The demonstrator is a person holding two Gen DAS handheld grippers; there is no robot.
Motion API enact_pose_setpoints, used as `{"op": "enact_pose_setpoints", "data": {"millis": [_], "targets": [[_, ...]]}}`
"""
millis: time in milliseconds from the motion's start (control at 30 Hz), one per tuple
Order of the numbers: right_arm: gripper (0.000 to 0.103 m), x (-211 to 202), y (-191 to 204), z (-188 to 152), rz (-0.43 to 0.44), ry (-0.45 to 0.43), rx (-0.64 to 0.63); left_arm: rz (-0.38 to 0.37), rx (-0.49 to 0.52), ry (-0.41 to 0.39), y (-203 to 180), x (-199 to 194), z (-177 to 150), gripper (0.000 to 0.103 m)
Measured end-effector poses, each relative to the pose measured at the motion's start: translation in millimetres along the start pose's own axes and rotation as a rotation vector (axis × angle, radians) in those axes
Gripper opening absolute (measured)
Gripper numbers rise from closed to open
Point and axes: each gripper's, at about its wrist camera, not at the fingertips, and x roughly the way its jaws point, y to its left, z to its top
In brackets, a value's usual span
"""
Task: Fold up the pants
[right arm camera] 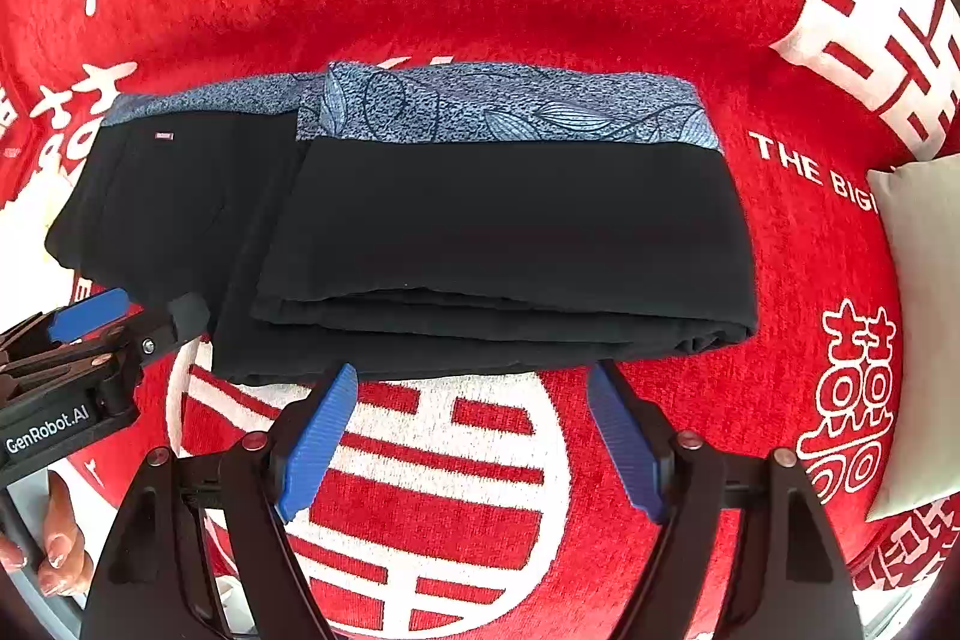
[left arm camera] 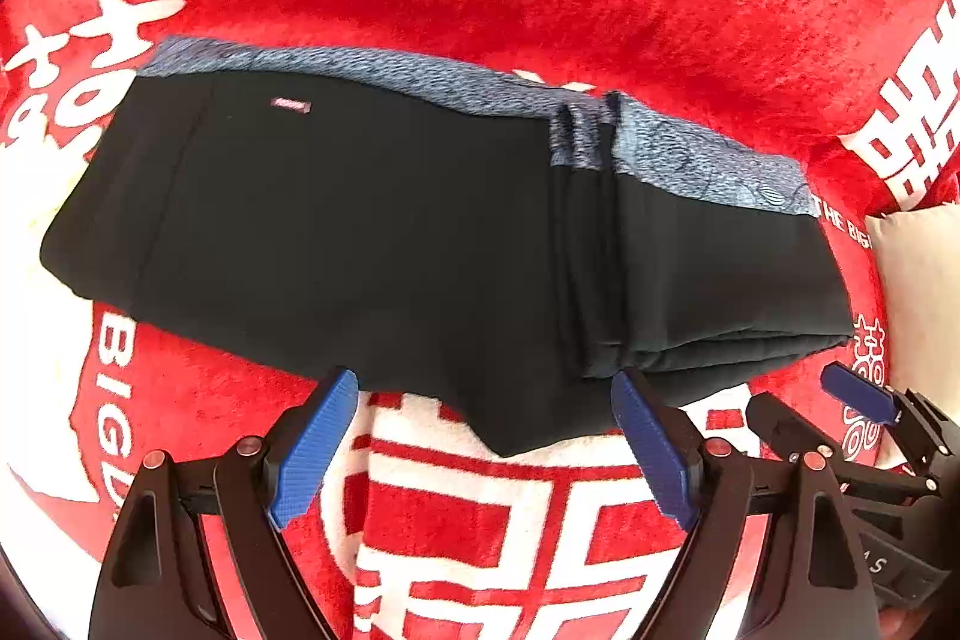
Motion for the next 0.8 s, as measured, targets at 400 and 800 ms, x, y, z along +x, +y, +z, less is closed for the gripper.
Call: {"op": "enact_pose_setpoints", "data": {"millis": [400, 800], "targets": [[0.082, -1, 16, 12, 0.000, 0.000, 0.008, -0.005, -0.069, 0.025, 31, 2, -4, 0.103], [0.086, 3, 27, 56, 0.059, -0.050, 0.060, 0.017, -0.104, 0.026, 73, 3, -11, 0.103]]}}
